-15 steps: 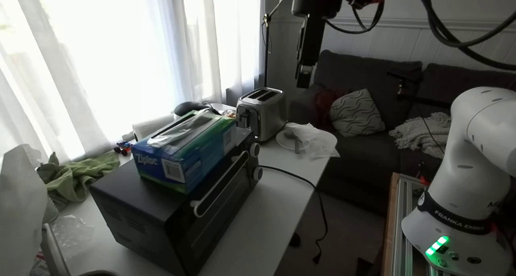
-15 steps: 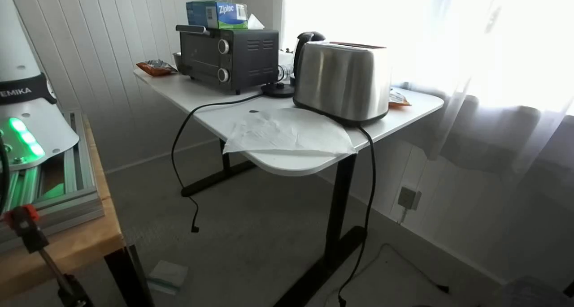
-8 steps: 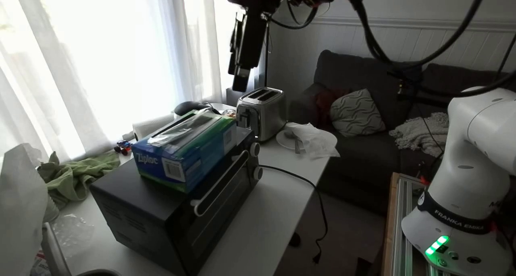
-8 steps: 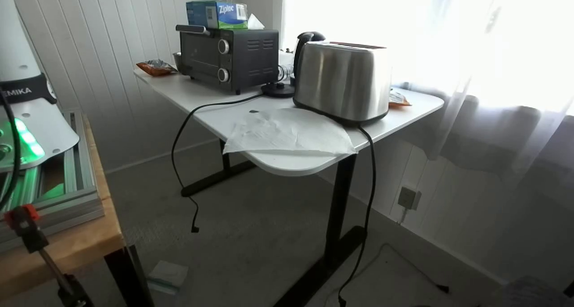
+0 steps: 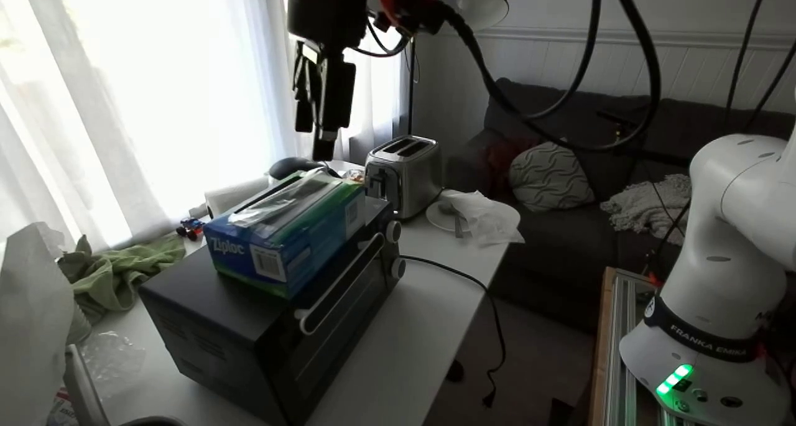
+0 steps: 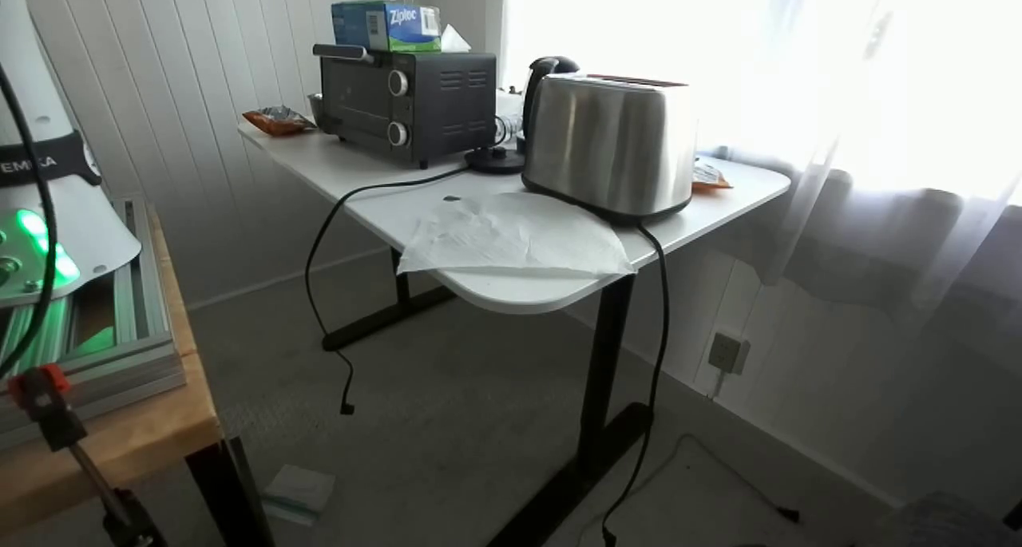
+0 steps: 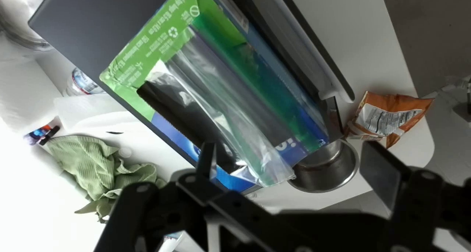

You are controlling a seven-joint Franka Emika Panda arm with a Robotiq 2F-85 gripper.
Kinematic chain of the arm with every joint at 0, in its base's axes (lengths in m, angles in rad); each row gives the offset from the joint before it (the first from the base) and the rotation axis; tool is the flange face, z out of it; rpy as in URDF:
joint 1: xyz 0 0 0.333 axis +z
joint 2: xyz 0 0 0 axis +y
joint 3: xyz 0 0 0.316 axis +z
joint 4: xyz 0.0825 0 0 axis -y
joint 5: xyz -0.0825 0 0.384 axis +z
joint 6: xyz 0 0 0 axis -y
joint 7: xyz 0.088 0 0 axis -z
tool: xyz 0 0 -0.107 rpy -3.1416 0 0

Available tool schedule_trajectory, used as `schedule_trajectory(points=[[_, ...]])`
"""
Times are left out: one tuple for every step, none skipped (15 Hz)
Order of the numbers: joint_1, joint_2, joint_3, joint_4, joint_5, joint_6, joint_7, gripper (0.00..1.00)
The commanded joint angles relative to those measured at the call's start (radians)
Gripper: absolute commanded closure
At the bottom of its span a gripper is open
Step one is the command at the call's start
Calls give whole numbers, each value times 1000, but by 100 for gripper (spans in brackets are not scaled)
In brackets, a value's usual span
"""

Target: Take ziplock bag out the box and put it on the table

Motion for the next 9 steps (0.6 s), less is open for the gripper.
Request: schedule_trajectory(points=[[11, 5, 10, -4, -28, 22, -99, 0], [14, 8, 14, -14, -39, 53, -149, 0], [16, 12, 17, -20, -43, 73, -188, 0], [17, 17, 21, -30, -49, 110, -227, 0], [19, 21, 23, -37, -46, 146, -268, 0], [20, 33, 26, -45, -39, 184, -299, 0], [22, 42, 27, -50, -29, 209, -333, 0], [21, 65, 30, -37, -36, 202, -347, 0], [21, 77, 32, -35, -36, 206, -367, 0]])
